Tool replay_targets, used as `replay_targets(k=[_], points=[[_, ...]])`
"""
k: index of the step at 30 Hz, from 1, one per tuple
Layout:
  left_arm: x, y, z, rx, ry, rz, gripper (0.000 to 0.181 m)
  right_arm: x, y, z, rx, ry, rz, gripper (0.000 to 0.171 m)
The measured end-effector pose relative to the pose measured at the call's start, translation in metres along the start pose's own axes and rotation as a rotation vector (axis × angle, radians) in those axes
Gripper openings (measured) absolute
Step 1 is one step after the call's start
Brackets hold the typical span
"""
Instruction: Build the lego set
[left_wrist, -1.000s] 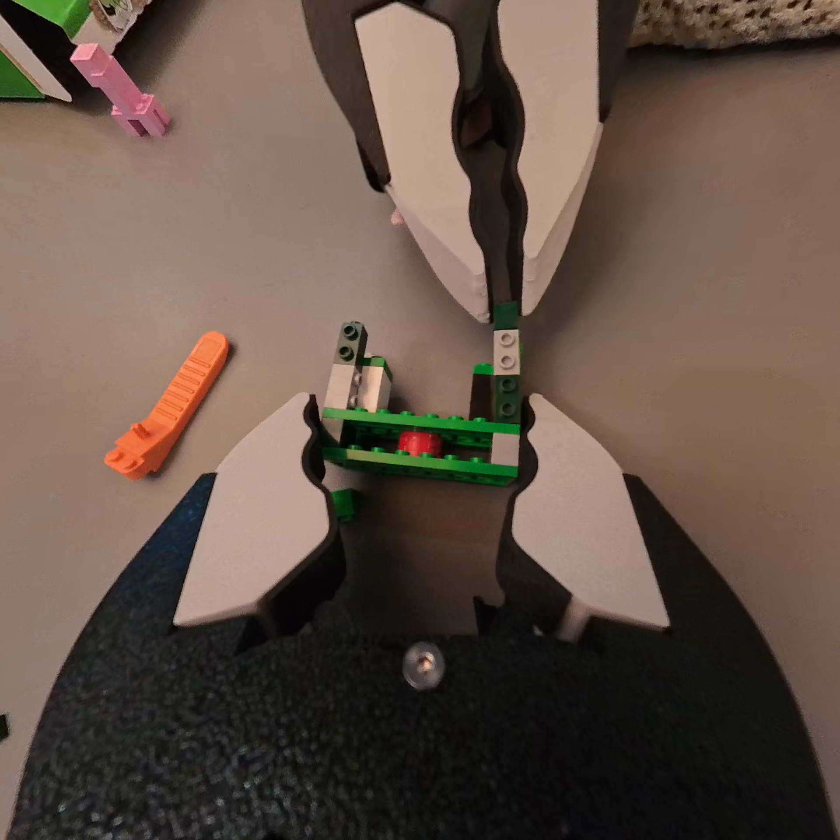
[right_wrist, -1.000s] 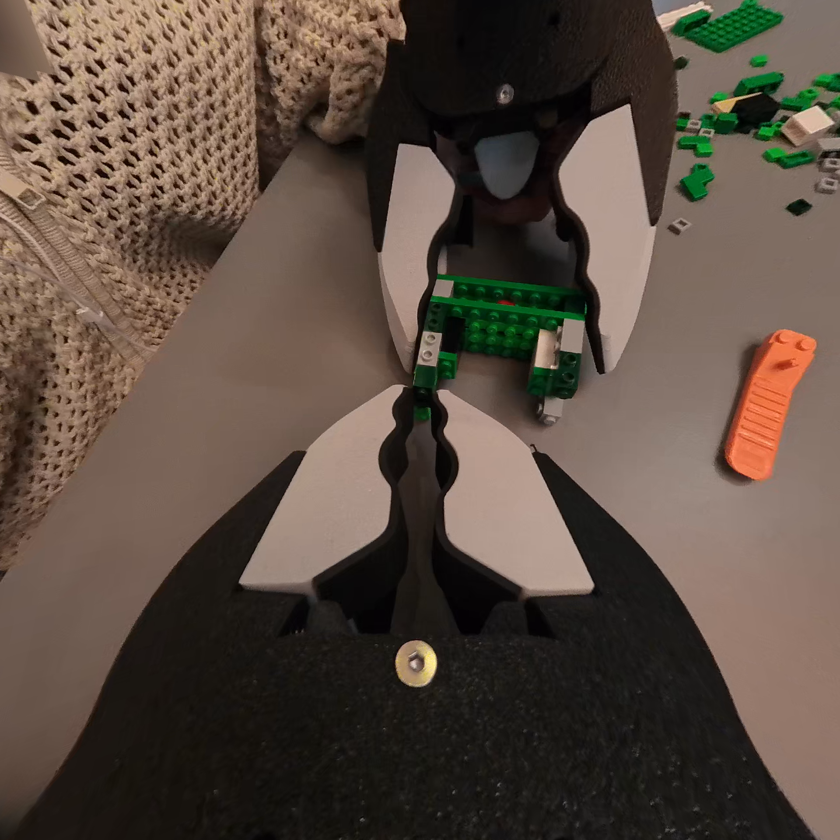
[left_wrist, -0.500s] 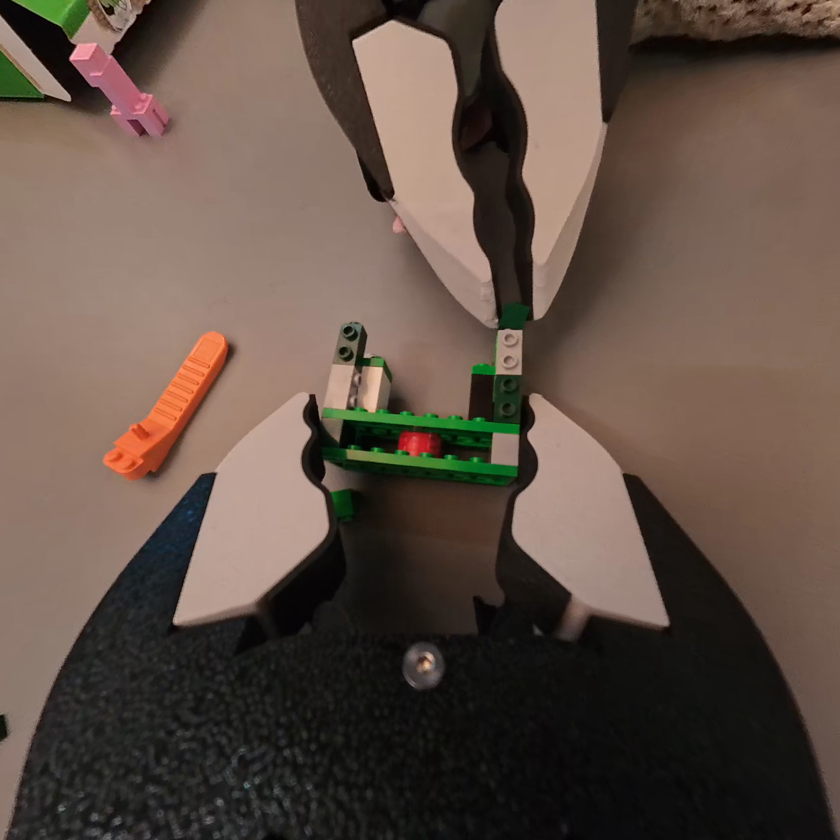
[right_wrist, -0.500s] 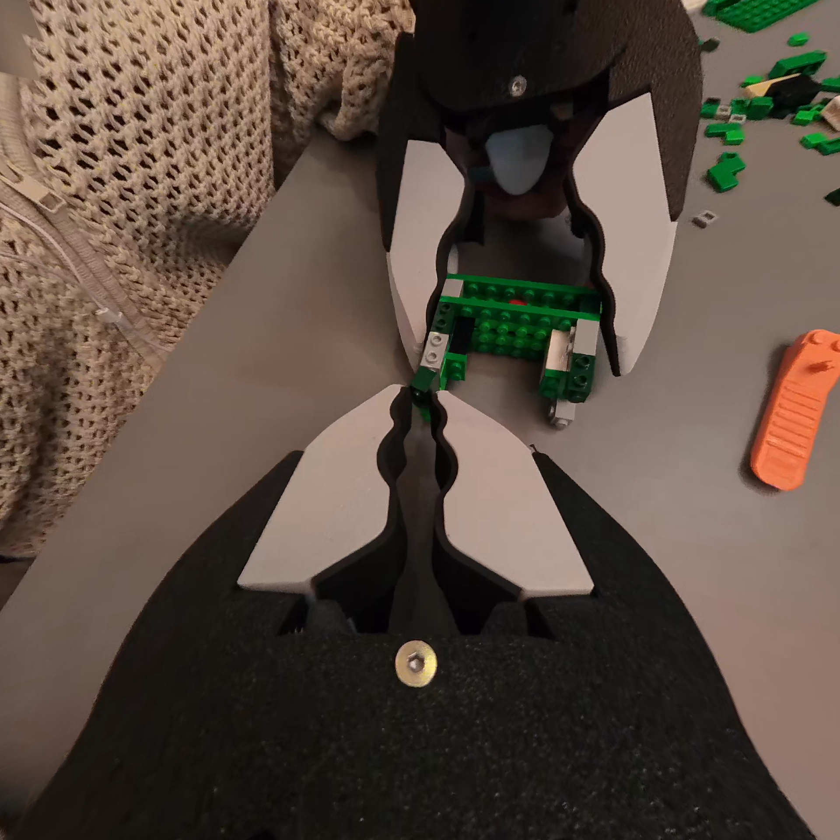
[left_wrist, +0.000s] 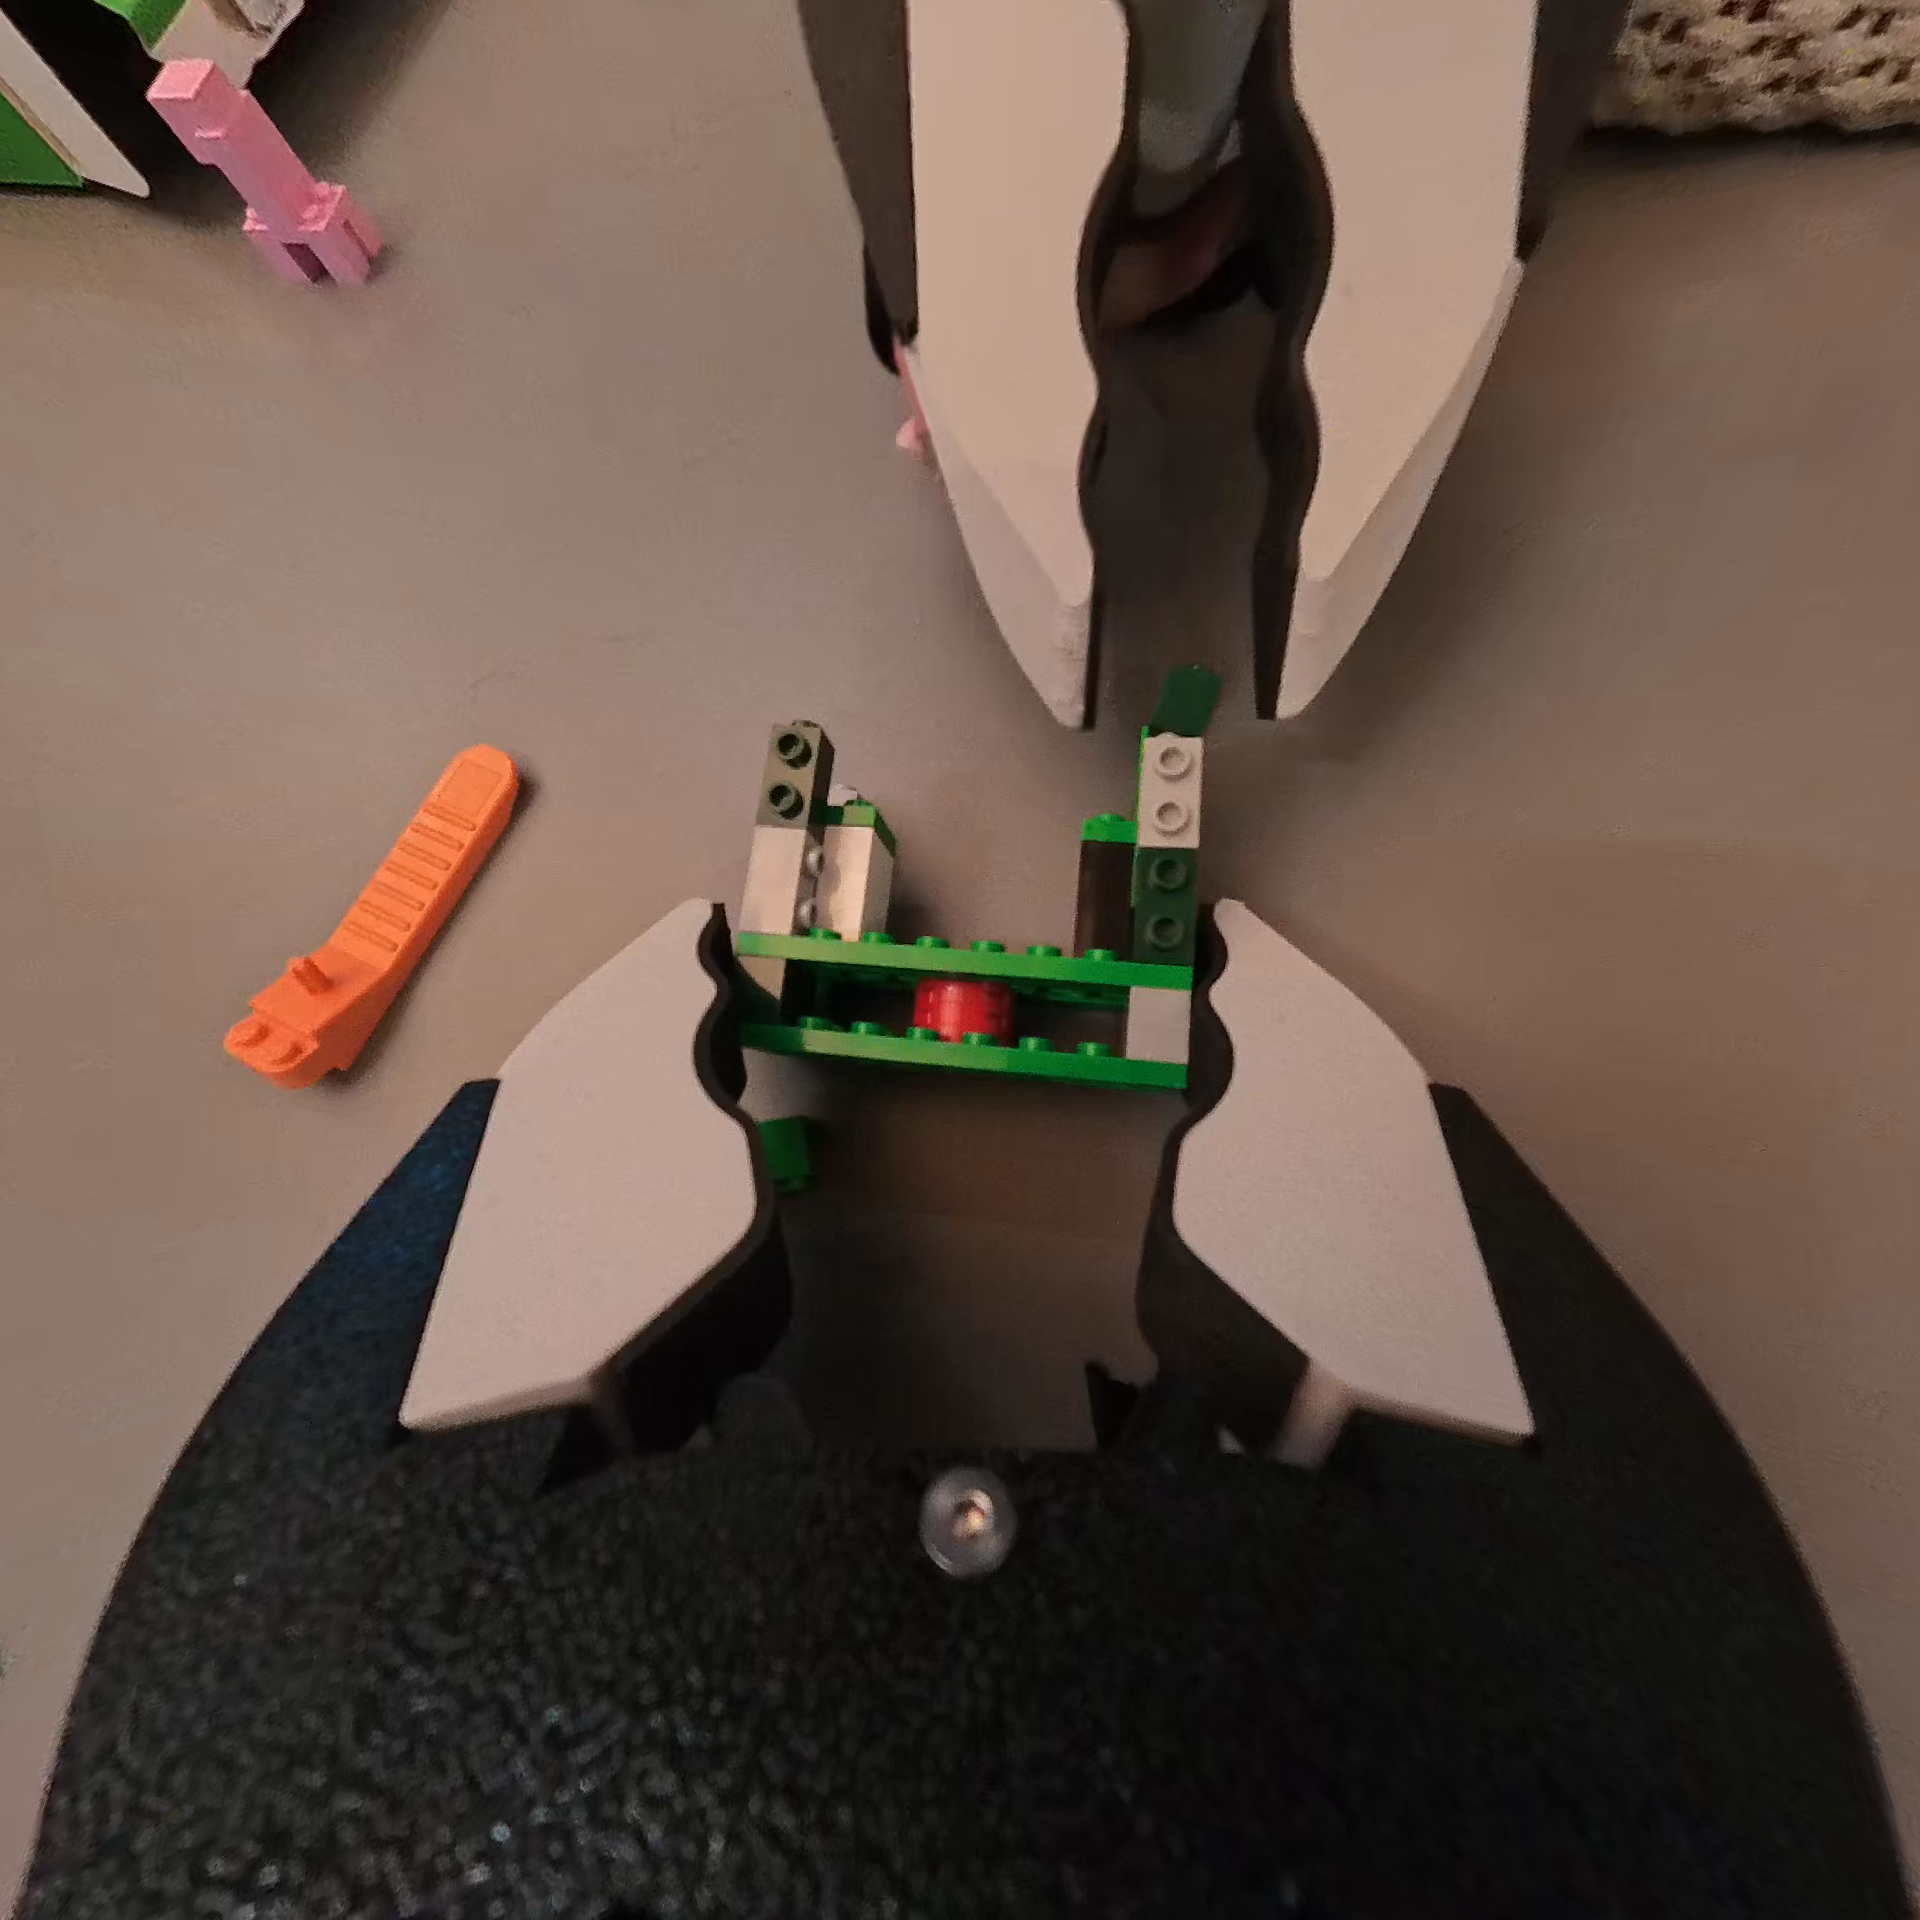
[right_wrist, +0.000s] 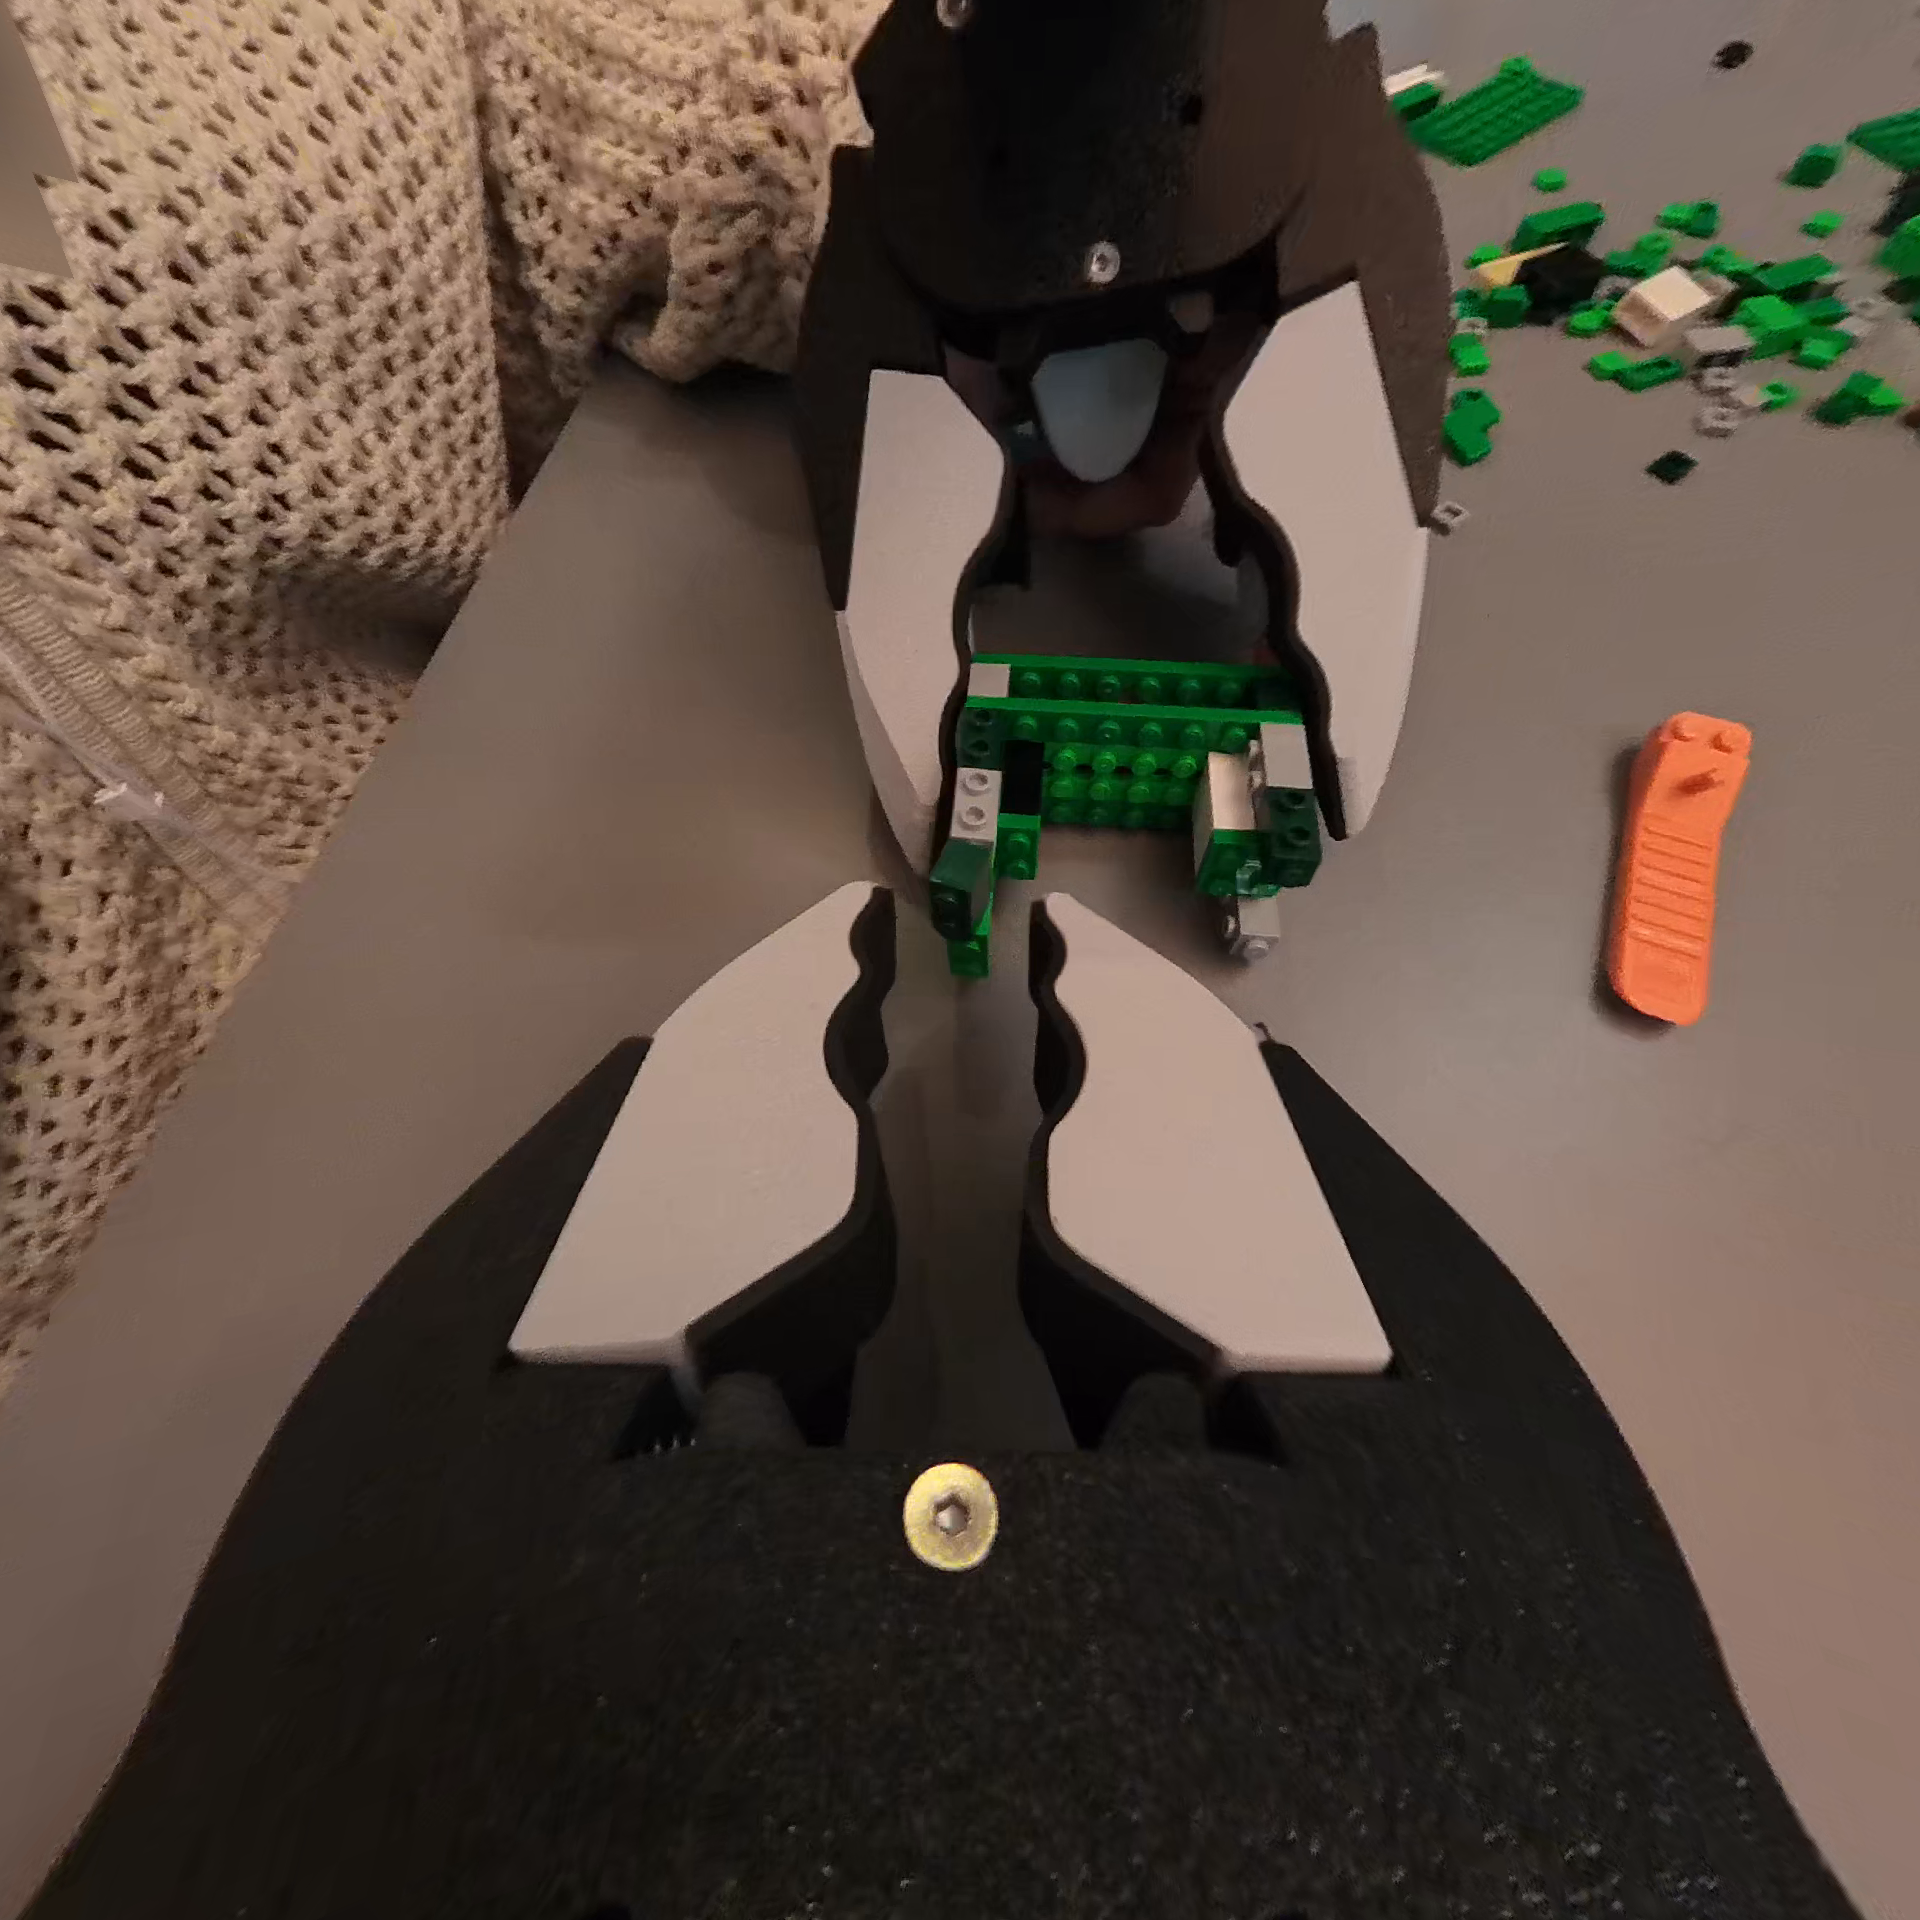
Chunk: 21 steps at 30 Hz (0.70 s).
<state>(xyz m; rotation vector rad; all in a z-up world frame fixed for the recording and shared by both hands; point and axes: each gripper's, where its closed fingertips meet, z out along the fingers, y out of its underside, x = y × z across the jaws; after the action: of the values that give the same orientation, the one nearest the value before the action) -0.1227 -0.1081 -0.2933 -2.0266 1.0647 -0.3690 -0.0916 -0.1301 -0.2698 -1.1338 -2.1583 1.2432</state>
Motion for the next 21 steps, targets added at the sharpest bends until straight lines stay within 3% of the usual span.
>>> replay_targets(k=[8,21], points=[[0.0003,-0.0005,0.0003,-0.002,-0.006,-0.01,0.083,0.0041,-0.0039,-0.0026,0.018,0.251,-0.073,0.014],[0.0017,-0.0033,0.002,0.007,-0.007,0.015,0.083,-0.0007,0.0001,-0.0015,-0.003,0.16,-0.075,0.008]])
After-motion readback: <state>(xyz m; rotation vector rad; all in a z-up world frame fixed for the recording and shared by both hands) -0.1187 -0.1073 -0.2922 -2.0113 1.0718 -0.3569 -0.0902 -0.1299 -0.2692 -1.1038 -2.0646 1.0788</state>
